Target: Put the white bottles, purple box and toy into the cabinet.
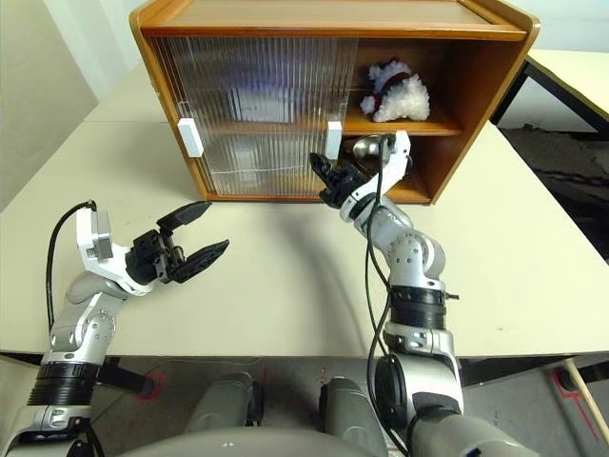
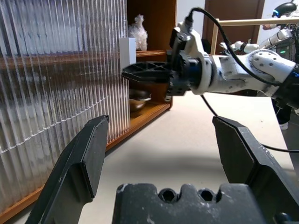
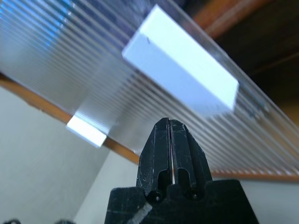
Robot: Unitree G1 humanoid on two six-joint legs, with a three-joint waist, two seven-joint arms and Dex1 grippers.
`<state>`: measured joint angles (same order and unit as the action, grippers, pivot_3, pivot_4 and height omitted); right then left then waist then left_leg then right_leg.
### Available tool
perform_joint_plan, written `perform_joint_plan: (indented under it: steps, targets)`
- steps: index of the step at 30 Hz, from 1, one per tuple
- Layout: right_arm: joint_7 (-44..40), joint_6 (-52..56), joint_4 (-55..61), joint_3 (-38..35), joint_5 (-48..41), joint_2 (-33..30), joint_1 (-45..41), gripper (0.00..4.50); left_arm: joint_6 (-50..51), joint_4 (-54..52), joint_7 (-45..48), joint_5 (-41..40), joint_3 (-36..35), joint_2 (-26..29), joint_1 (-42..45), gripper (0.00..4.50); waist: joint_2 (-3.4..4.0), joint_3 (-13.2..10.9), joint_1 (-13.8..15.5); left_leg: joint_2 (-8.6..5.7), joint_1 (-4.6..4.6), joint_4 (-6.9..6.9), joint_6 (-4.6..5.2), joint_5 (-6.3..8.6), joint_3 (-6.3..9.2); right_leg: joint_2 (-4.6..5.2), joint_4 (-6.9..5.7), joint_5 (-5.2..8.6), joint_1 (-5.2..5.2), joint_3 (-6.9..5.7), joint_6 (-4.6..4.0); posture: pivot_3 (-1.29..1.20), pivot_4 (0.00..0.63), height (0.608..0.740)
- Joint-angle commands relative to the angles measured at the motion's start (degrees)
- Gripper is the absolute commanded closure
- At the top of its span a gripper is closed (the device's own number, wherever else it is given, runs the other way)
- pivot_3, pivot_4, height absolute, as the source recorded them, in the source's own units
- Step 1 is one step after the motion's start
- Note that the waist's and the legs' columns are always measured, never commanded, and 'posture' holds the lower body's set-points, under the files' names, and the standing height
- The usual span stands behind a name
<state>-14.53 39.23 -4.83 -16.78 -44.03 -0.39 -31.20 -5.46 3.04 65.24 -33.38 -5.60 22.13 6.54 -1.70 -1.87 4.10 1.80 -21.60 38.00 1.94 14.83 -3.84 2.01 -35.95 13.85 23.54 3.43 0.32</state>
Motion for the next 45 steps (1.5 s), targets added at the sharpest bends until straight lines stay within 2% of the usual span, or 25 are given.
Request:
perform_joint_plan:
  steps: [1,8,31,45]
  targets:
    - [2.31,-2.27,-2.09,-1.97,-0.6,0.98,-2.08,4.49,-0.6,0.43,-0.21,1.05,0.41,-0.28,0.36,0.0,0.0,0.0,-0.01,0.0,0.0,0.0,0.0,0.0,0.0,0.0,-0.01,0.0,0.0,0.0,0.0,0.21,0.0,0.74]
    - [2.12,-6.21,-4.38,-2.32,0.69,0.45,-4.79,4.49,-1.0,0.77,-0.14,1.25,0.43,-0.52,0.29,0.0,0.0,0.0,0.05,-0.01,0.0,0.01,0.0,0.0,-0.01,0.0,-0.01,0.0,0.0,0.0,0.0,0.21,0.0,0.74]
    - [5.26,-11.0,-2.35,-7.2,2.2,-7.34,-1.56,4.49,-1.45,3.63,1.62,1.45,0.79,-1.12,2.61,0.0,0.0,0.0,-0.19,-0.02,0.01,0.07,0.12,-0.07,-0.06,0.05,0.0,-0.03,-0.02,0.02,0.12,0.17,0.0,0.74]
    - [5.16,-17.1,-7.0,-11.07,4.48,-12.16,0.45,4.49,-1.65,5.16,2.9,1.52,0.8,-1.2,3.6,0.0,0.0,0.0,-0.71,-0.02,0.02,0.11,0.16,-0.09,-0.13,0.07,0.03,-0.04,-0.04,0.05,0.16,0.15,0.0,0.74]
